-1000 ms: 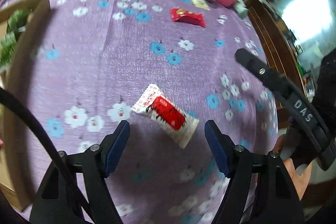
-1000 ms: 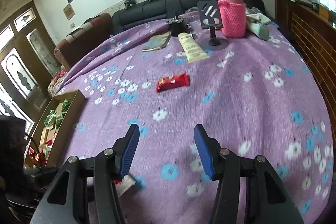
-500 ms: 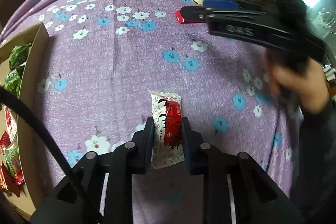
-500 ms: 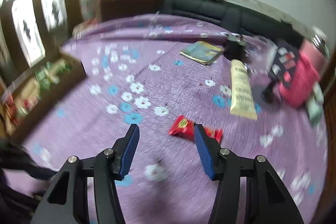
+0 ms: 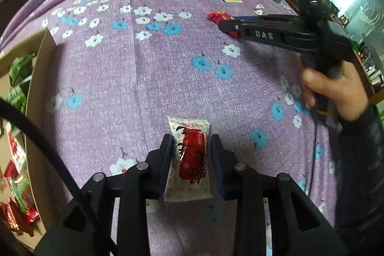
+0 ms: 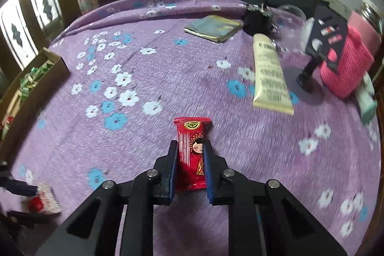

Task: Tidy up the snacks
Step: 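Grasp the white-red wrapped candy with the left tool while the right tool grasps a red snack bar, then carry the white-red candy and red snack bar over the cardboard box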

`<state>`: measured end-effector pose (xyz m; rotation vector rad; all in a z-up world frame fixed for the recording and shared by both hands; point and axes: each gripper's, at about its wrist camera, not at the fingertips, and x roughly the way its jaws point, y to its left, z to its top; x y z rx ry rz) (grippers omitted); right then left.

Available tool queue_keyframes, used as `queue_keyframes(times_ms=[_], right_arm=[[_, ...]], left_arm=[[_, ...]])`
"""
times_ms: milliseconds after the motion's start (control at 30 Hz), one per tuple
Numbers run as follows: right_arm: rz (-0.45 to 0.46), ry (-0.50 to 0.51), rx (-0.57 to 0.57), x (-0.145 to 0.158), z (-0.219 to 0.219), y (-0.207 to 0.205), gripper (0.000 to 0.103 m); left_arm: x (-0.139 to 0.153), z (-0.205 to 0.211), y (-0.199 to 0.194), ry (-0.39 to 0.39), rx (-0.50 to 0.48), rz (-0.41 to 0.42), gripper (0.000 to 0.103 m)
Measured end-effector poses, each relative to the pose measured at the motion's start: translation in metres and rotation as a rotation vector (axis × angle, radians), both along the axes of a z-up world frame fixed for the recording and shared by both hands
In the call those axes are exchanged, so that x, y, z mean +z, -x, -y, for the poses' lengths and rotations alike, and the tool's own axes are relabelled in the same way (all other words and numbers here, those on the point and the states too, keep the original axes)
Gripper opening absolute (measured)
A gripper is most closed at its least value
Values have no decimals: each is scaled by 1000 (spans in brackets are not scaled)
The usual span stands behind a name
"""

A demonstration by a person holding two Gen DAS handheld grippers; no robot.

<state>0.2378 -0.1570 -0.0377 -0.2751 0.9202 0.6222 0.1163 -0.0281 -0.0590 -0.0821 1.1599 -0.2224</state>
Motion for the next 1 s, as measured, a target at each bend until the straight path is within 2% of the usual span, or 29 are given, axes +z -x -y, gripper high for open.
queue_keyframes(times_ms=[133, 267, 433, 733, 1000], right_arm=[[-7, -64, -39, 11, 8, 34, 18], [-8, -191, -98, 30, 22, 76, 18], [0, -329, -109, 48, 26, 124, 18], [-58, -527, -155, 53, 19, 167, 18], [-45, -533, -117, 66, -16, 187, 18]], left_arm=[[-2, -3, 4, -3, 17, 19, 25], [3, -2, 16, -51, 23, 46, 25], [16, -8, 38, -117, 53, 103, 25], [44, -51, 70, -195, 169, 204, 25], [59, -87, 90, -191, 241, 255, 25]])
